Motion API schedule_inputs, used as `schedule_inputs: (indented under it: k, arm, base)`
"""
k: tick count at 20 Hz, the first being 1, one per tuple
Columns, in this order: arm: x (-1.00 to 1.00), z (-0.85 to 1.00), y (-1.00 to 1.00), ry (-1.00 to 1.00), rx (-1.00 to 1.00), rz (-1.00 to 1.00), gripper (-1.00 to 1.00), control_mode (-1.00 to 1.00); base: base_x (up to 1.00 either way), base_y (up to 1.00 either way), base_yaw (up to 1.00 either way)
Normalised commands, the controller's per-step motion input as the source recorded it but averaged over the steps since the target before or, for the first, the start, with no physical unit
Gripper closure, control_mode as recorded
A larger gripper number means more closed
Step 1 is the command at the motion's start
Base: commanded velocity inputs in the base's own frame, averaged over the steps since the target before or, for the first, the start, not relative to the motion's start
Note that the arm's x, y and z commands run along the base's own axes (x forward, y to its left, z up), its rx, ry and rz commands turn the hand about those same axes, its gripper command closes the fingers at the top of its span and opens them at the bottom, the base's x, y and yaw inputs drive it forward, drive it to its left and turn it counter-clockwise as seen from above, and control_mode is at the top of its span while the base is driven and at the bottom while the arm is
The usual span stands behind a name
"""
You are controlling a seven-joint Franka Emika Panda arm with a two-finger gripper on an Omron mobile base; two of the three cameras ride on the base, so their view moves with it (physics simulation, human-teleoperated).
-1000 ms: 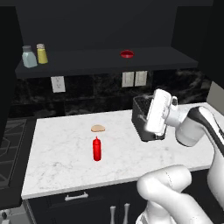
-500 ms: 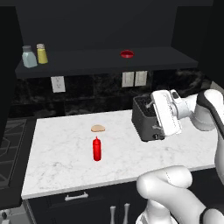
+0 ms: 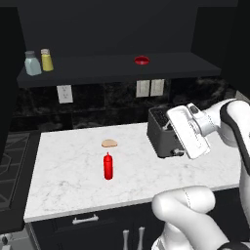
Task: Put the shaker and condiment bottle from the counter next to their counterparts in the cabinet.
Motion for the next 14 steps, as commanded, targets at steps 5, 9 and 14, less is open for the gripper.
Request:
schedule_inputs:
  k: [5, 9, 14]
  arm:
    - [0.41, -0.94, 0.0, 0.17, 0.01, -0.18, -1.0, -1.0]
    - [0.36, -0.71, 0.11, 0.11, 0.07, -0.12, -1.0, -1.0]
    - [0.08, 0.0, 0.1, 0.03, 0.0, -0.02, -1.0, -1.0]
  base:
    - [0.0, 0.0, 0.0]
    - [0.0, 0.0, 0.0]
    - [0.0, 0.0, 0.0]
